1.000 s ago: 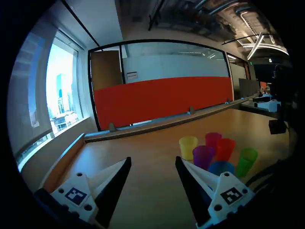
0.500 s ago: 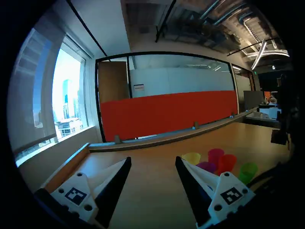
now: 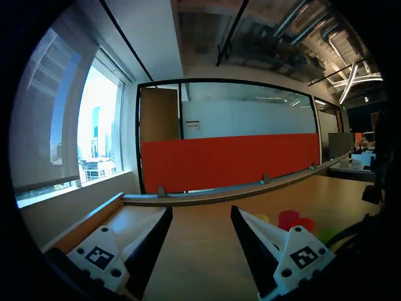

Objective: Pour water

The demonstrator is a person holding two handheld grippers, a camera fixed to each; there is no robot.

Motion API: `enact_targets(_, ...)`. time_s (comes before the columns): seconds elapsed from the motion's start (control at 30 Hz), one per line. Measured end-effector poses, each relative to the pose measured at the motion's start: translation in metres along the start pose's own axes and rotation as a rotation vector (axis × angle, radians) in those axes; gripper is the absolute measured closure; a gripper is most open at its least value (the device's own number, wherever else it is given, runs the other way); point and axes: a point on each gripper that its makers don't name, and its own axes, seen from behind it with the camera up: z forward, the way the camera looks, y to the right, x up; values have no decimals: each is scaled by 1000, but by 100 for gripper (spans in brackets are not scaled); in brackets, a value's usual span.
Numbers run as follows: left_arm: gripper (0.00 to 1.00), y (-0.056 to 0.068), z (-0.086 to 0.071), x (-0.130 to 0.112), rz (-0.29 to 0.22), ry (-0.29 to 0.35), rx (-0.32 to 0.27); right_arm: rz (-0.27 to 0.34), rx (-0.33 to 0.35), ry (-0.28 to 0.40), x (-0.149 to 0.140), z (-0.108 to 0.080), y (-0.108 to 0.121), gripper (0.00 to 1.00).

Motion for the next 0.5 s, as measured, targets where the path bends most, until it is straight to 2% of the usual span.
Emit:
enact_targets(0.27, 15, 1, 2, 4, -4, 17, 20, 23, -25, -1, -1, -7, 12, 0)
enact_targets(0.5, 15, 2, 3, 0, -13, 29, 41, 8, -55, -10, -1, -12, 23, 0)
